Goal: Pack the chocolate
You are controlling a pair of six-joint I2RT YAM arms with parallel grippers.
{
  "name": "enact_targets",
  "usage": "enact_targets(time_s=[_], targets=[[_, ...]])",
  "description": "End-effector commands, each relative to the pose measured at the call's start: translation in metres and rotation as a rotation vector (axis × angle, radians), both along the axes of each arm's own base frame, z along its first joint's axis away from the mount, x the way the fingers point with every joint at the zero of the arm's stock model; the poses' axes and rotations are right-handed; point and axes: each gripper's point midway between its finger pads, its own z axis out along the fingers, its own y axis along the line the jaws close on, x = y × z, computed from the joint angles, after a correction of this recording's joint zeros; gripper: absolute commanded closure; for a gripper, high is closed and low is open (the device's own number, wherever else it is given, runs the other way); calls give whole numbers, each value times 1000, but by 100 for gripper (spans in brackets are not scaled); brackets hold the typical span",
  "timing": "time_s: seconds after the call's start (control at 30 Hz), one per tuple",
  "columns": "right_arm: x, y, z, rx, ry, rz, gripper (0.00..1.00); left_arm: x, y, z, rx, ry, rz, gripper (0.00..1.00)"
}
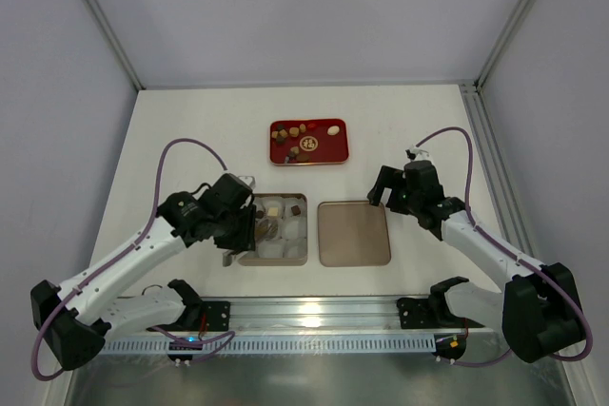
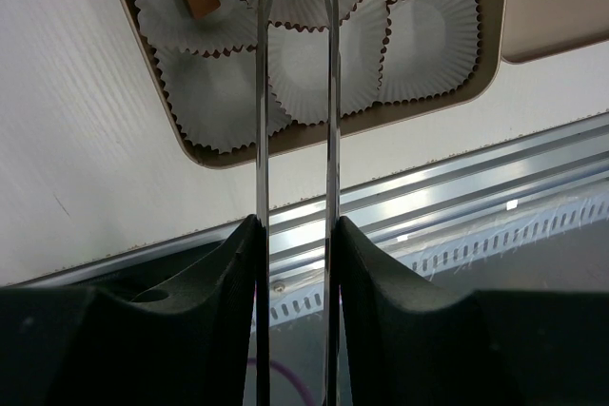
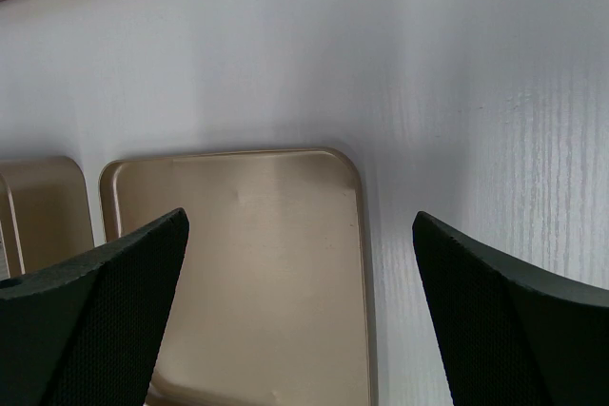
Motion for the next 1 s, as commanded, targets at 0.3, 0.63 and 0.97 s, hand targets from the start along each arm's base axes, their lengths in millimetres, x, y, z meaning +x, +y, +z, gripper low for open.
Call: enact_targets(time_s=[0.3, 0.63, 0.97], targets=[[11, 4, 12, 20, -54, -4, 0, 4, -5, 7, -14, -25, 0, 60], [12, 5, 15, 26, -62, -5, 0, 6, -3, 25, -20, -55, -5, 61], [13, 6, 18, 28, -69, 0, 0, 6, -4, 53, -40, -80, -21, 61]])
